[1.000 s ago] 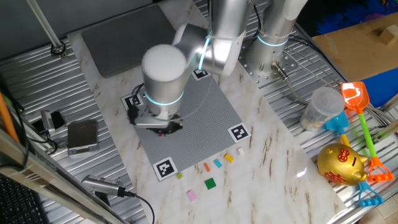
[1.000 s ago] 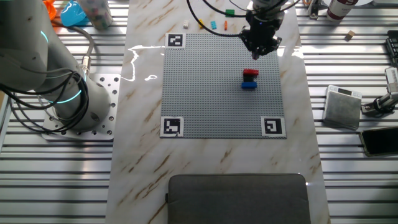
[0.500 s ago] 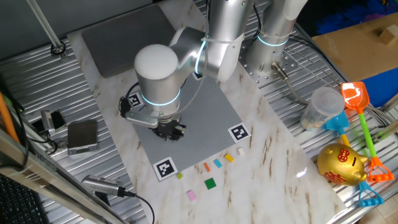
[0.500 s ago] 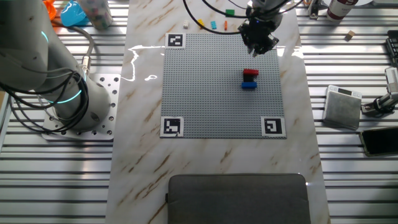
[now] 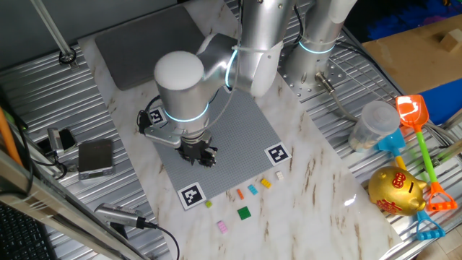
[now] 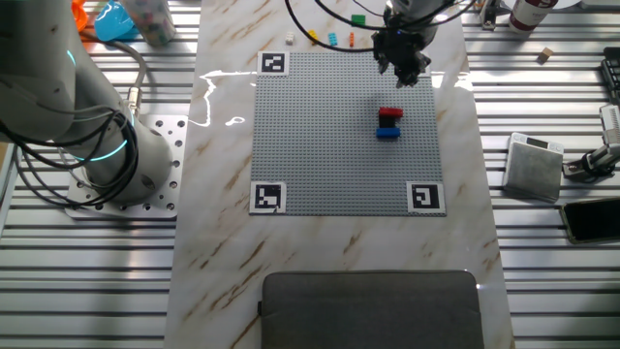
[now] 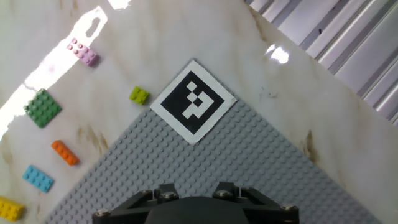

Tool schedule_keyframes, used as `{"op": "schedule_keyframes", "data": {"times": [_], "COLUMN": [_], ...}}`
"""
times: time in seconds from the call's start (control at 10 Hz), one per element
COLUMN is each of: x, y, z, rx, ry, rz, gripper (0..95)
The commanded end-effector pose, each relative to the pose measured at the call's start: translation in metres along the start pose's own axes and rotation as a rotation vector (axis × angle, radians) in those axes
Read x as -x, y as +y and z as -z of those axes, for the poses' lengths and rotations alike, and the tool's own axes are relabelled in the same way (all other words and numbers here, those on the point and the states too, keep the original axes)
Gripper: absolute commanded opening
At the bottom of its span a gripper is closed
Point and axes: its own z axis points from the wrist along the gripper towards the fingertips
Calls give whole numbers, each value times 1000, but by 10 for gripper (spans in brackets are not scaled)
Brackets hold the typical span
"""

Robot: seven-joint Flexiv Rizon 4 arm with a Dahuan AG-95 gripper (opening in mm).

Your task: Build with small Lego blocks

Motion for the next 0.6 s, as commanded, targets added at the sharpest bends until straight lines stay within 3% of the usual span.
{"op": "schedule_keyframes", "data": {"times": [0.1, 0.4, 0.6], "x": [1, 1, 1], "y": [1, 1, 1], "z": [-1, -1, -1], "rx": [28, 64, 74], "ry": [49, 100, 102], "rz": [-47, -53, -20], "gripper": [380, 380, 380]}}
